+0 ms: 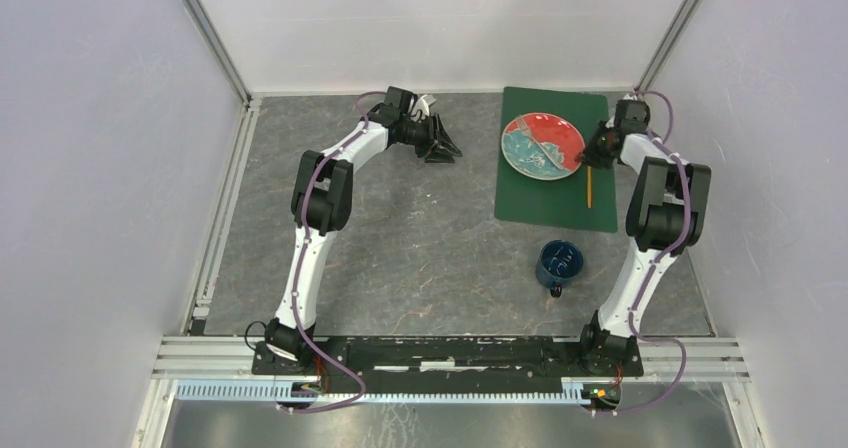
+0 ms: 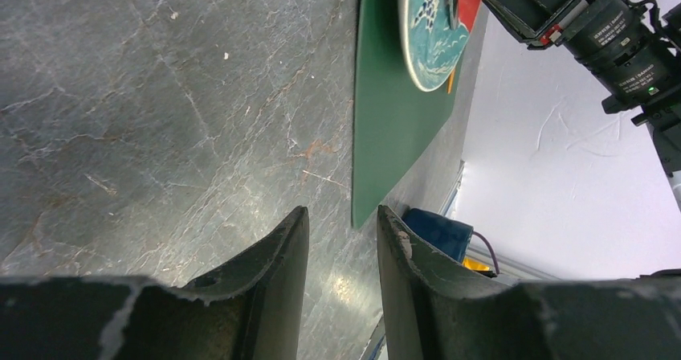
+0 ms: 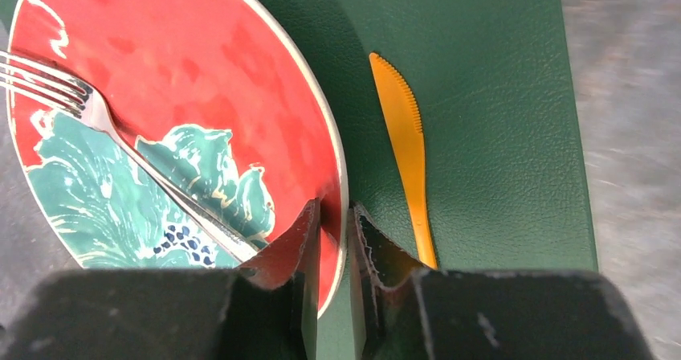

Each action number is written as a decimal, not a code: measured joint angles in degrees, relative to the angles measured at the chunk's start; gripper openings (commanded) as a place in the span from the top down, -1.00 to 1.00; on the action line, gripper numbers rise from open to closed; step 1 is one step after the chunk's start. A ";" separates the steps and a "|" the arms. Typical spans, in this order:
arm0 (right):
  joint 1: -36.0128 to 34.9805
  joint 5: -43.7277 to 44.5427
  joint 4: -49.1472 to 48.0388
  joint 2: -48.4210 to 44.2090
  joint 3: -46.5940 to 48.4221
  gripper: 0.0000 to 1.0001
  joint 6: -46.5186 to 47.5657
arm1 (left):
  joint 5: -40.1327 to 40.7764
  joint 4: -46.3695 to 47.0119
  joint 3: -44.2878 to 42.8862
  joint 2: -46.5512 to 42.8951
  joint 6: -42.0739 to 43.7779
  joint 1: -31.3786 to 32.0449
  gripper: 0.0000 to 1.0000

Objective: Set the dinner table for one person
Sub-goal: Move the napkin to the center of the board, then pick up the plate from the napkin, then place the plate at the center of the board.

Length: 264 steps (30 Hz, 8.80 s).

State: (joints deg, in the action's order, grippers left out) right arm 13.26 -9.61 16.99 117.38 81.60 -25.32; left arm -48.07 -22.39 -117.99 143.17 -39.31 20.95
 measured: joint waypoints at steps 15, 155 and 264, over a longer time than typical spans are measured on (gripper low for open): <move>-4.70 -5.03 -0.55 3.58 3.96 1.00 -0.98 | 0.68 0.00 0.02 -0.72 0.00 -1.36 0.13; -22.71 -9.73 10.86 0.15 5.70 1.00 -4.42 | 10.51 7.19 18.51 -9.29 13.44 -5.49 0.87; -0.07 0.42 15.17 -18.49 -12.46 1.00 4.22 | 6.47 11.58 -7.06 6.25 2.89 12.81 0.96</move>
State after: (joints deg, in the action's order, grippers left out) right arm 13.19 -9.19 32.16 98.89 69.14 -21.10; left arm -41.60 -10.81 -125.05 149.42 -36.42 33.76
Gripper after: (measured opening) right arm 0.066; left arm 0.045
